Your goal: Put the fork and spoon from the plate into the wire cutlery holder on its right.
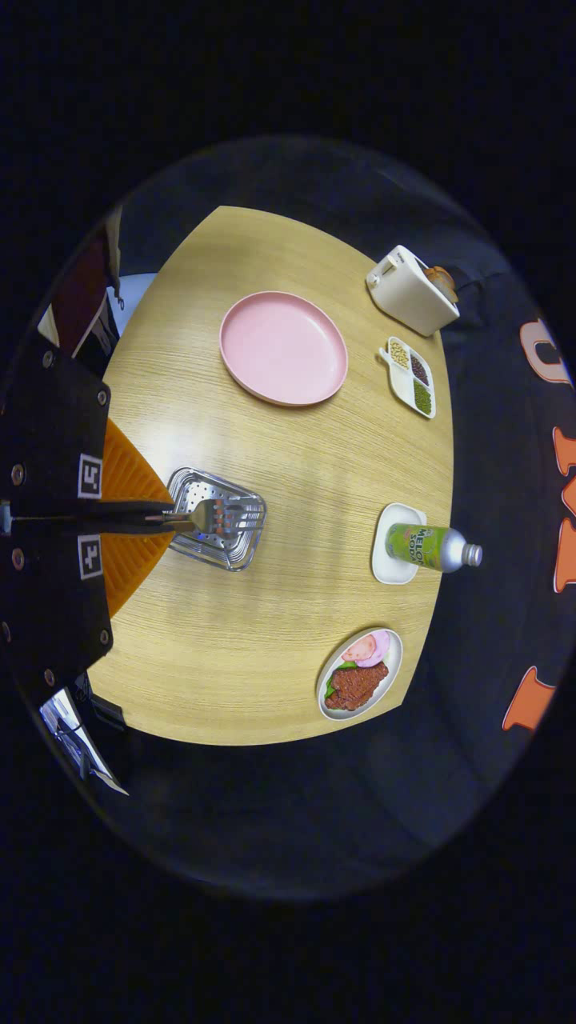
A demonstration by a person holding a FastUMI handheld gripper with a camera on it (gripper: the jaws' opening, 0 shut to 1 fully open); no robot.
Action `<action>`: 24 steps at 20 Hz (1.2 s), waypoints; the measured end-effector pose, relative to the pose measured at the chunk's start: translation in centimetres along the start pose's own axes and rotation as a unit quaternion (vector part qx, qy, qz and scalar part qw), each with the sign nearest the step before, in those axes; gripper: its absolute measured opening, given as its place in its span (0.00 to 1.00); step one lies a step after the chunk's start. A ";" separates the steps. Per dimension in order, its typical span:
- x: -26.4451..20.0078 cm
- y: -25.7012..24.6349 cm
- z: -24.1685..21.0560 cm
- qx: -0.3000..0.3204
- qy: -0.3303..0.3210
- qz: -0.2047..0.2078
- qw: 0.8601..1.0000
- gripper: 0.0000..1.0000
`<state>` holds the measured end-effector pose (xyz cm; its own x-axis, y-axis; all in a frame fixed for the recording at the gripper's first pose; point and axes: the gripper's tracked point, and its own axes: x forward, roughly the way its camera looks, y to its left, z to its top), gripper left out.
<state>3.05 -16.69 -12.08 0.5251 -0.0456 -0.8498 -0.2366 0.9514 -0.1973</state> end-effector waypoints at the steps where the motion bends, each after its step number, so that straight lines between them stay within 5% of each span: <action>1: 0.3 -0.1 -0.3 -0.006 0.011 0.002 1.000 0.03; 12: 4.5 -0.2 -0.8 -0.078 0.104 0.000 0.992 0.04; 21: 5.7 0.3 0.3 -0.073 0.113 -0.006 0.991 0.11; 23: 5.3 0.6 1.2 -0.058 0.089 -0.005 0.994 0.34; 24: 4.8 0.9 1.9 -0.049 0.072 -0.002 0.996 0.56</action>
<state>6.94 -15.49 -15.43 0.4055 -0.0999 -0.9086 -0.3174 0.9168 -0.2424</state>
